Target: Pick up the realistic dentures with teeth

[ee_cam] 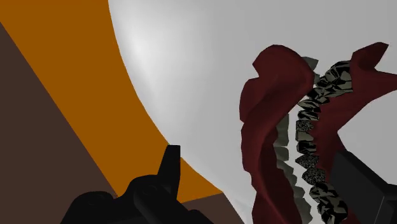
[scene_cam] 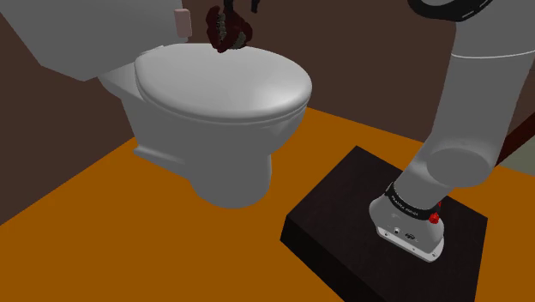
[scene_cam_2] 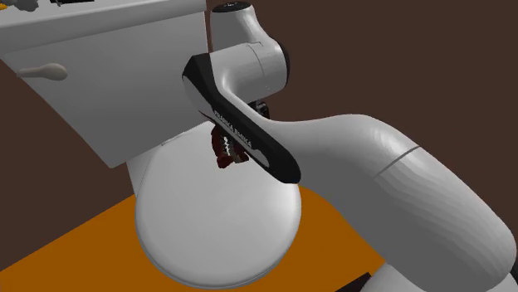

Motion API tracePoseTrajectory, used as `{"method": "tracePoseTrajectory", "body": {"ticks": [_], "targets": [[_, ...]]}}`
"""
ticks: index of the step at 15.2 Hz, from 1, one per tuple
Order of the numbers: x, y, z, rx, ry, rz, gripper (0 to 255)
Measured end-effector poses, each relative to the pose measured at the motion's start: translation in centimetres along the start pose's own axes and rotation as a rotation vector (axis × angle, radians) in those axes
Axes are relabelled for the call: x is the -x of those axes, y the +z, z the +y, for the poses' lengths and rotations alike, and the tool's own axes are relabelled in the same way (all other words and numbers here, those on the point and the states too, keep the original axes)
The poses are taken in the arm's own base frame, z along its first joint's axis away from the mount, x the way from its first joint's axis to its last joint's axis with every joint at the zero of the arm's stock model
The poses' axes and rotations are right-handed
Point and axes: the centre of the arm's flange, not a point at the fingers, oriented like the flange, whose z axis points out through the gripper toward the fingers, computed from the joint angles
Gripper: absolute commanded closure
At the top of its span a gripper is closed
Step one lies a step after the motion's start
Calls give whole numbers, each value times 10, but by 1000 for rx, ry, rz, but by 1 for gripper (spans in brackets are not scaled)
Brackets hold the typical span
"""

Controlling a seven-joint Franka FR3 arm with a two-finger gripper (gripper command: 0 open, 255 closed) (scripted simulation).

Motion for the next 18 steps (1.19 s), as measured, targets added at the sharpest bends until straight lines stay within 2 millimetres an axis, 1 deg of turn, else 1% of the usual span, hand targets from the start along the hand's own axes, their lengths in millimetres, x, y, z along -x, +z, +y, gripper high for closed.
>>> {"method": "tracePoseTrajectory", "body": {"ticks": [3,7,8,18], "targets": [[-3,13,-3,0,-1,2,0],[-2,32,-4,0,-1,2,0],[-2,34,-4,0,-1,2,255],[-1,35,-4,-1,-1,5,255]]}}
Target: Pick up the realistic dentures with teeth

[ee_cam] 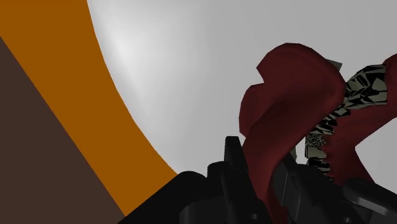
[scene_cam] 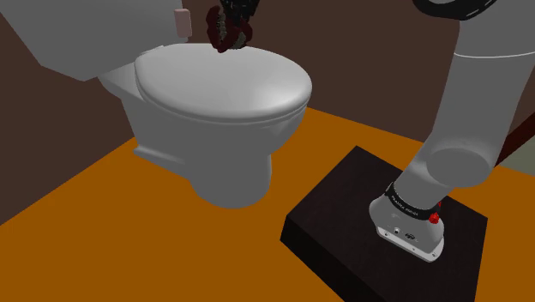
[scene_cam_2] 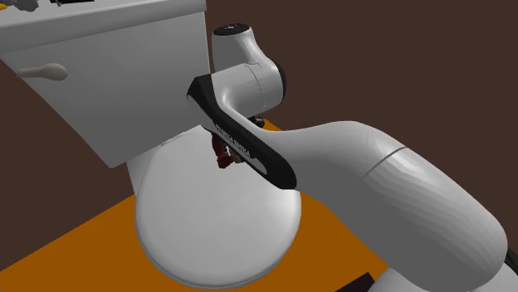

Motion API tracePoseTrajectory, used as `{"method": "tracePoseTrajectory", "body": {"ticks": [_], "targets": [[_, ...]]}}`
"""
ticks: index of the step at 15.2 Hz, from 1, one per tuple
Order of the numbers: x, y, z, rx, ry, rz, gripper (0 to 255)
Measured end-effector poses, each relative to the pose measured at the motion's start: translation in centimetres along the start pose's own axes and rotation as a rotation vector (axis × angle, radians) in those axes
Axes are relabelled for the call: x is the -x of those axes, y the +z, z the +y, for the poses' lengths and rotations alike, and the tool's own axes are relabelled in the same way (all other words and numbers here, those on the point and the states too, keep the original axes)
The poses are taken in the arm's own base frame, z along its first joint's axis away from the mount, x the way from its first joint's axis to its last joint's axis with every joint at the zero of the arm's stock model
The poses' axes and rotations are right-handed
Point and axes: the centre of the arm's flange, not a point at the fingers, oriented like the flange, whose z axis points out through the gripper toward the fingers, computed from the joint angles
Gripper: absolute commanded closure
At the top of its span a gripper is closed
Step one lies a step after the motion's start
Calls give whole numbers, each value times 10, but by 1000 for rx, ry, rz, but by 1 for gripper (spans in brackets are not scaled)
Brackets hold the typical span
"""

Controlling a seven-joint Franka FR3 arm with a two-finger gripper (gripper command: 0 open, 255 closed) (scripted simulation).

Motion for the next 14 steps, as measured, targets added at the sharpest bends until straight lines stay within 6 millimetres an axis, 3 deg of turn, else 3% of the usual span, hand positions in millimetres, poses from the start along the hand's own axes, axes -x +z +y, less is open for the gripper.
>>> {"method": "tracePoseTrajectory", "body": {"ticks": [14], "targets": [[-8,-66,2,1,0,-3,255]]}}
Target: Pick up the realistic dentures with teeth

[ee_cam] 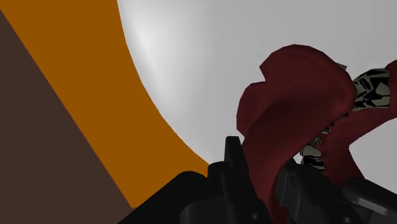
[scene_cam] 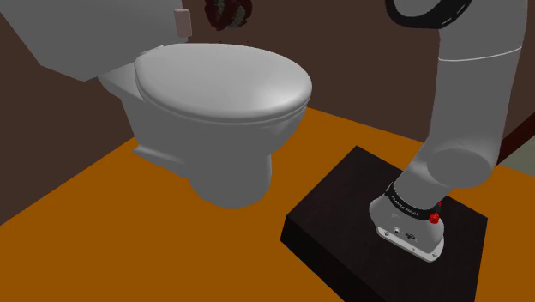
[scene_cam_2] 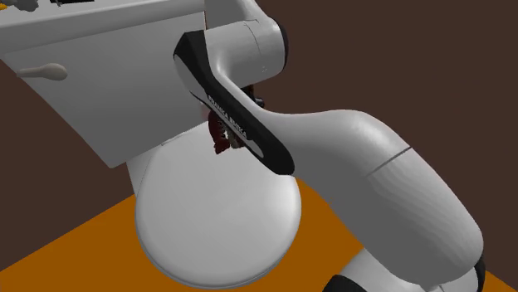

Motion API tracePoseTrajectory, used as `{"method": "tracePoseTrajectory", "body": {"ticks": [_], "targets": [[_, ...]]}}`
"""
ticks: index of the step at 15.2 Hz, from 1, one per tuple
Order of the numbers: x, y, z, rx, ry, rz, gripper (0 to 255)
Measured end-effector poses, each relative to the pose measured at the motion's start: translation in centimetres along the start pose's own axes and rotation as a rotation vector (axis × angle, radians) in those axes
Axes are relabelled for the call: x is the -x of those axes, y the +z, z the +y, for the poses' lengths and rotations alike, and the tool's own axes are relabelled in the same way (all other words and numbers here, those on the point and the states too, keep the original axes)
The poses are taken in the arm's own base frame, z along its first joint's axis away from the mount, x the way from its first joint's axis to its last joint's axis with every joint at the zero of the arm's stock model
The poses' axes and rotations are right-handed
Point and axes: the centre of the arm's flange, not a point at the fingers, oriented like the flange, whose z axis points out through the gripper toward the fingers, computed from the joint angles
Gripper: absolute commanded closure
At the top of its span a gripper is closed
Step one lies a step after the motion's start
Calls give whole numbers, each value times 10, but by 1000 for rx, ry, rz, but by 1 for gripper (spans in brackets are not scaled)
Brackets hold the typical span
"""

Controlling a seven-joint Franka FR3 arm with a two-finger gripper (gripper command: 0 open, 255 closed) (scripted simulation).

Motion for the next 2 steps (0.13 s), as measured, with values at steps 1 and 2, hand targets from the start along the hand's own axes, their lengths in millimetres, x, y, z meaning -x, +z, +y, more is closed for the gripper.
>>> {"method": "tracePoseTrajectory", "body": {"ticks": [1,2], "targets": [[-1,-5,1,0,0,0,255],[0,-9,2,0,0,0,255]]}}
